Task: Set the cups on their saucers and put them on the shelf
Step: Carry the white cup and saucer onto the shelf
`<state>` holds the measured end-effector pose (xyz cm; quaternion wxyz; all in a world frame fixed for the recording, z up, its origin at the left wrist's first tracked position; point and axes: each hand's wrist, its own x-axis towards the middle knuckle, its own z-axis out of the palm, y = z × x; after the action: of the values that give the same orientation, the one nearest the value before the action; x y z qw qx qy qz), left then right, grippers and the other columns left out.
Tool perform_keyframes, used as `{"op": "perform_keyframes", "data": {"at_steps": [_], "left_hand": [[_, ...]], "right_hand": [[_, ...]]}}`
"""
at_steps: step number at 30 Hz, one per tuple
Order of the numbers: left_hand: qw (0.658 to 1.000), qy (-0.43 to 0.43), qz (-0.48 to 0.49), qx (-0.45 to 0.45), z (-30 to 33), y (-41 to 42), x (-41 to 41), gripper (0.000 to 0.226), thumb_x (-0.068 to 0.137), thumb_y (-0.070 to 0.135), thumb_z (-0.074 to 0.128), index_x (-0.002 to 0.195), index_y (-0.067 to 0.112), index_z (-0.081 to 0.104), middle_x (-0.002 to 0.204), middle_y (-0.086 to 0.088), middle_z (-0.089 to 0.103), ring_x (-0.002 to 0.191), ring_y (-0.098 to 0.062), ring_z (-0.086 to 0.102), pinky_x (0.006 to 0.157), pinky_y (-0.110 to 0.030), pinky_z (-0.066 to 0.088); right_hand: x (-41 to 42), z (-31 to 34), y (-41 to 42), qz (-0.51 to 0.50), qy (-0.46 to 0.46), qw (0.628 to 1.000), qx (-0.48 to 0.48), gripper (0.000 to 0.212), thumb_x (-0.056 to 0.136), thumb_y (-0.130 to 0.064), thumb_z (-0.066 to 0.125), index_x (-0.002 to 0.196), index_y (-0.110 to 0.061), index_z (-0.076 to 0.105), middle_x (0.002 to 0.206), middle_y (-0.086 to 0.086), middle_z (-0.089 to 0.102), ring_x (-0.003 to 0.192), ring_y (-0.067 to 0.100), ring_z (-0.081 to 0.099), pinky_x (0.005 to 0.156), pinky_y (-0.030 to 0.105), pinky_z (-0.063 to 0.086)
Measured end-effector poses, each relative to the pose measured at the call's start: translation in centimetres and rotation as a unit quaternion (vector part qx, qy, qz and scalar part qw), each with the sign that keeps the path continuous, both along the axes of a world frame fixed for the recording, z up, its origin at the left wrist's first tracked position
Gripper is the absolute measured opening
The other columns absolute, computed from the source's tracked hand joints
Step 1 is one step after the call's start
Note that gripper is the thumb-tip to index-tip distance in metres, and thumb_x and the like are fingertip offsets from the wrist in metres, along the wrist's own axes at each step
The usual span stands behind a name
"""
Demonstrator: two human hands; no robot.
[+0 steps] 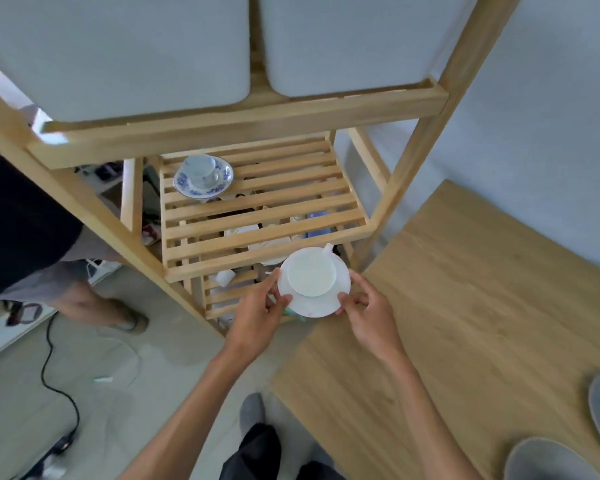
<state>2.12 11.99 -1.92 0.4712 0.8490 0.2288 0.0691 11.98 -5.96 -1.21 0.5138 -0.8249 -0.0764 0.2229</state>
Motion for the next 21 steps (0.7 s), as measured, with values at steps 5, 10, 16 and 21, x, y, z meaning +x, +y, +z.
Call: {"op": "perform_keyframes", "data": {"at_steps": [5,10,16,21], "left_hand": [[1.0,-0.011,0.014,0.007,-0.7,5.9,3.1,0.052,0.096,0.018,0.061,0.145,0.02,0.044,0.081,0.011,0.058,0.067,-0.002,0.056,0.065,-0.021,0.047],[0.999,0.012,0.013,0.032,-1.9,11.2,7.6,0.048,0.097,0.024,0.059,0.144,0.021,0.045,0.085,0.006,0.059,0.074,-0.013,0.06,0.066,-0.029,0.046],[0.997,0.049,0.004,0.067,-4.0,15.6,12.2,0.036,0.097,0.028,0.057,0.131,0.019,0.054,0.089,0.001,0.064,0.073,-0.017,0.063,0.062,-0.03,0.048],[0.989,0.081,-0.035,0.117,-5.4,17.1,14.3,0.031,0.097,0.033,0.055,0.127,0.024,0.054,0.093,0.005,0.065,0.083,-0.015,0.062,0.064,-0.03,0.044]], "right_hand": [[4.0,-0.9,6.0,0.021,-0.003,1.0,-0.016,0.046,0.1,-0.02,0.061,0.144,-0.028,0.051,0.087,0.0,0.078,0.073,-0.004,0.071,0.068,0.02,0.053],[8.3,-2.1,11.5,0.019,0.011,0.999,-0.032,0.05,0.1,-0.022,0.059,0.148,-0.029,0.046,0.08,-0.003,0.076,0.08,0.0,0.071,0.082,0.033,0.055],[12.5,-3.8,15.9,0.026,0.015,0.998,-0.054,0.049,0.101,-0.02,0.059,0.148,-0.025,0.046,0.083,-0.003,0.074,0.076,-0.002,0.066,0.064,0.021,0.046],[14.7,-5.4,17.3,0.039,0.017,0.996,-0.078,0.049,0.1,-0.02,0.056,0.148,-0.028,0.046,0.1,0.003,0.076,0.081,0.003,0.069,0.06,0.021,0.045]]}}
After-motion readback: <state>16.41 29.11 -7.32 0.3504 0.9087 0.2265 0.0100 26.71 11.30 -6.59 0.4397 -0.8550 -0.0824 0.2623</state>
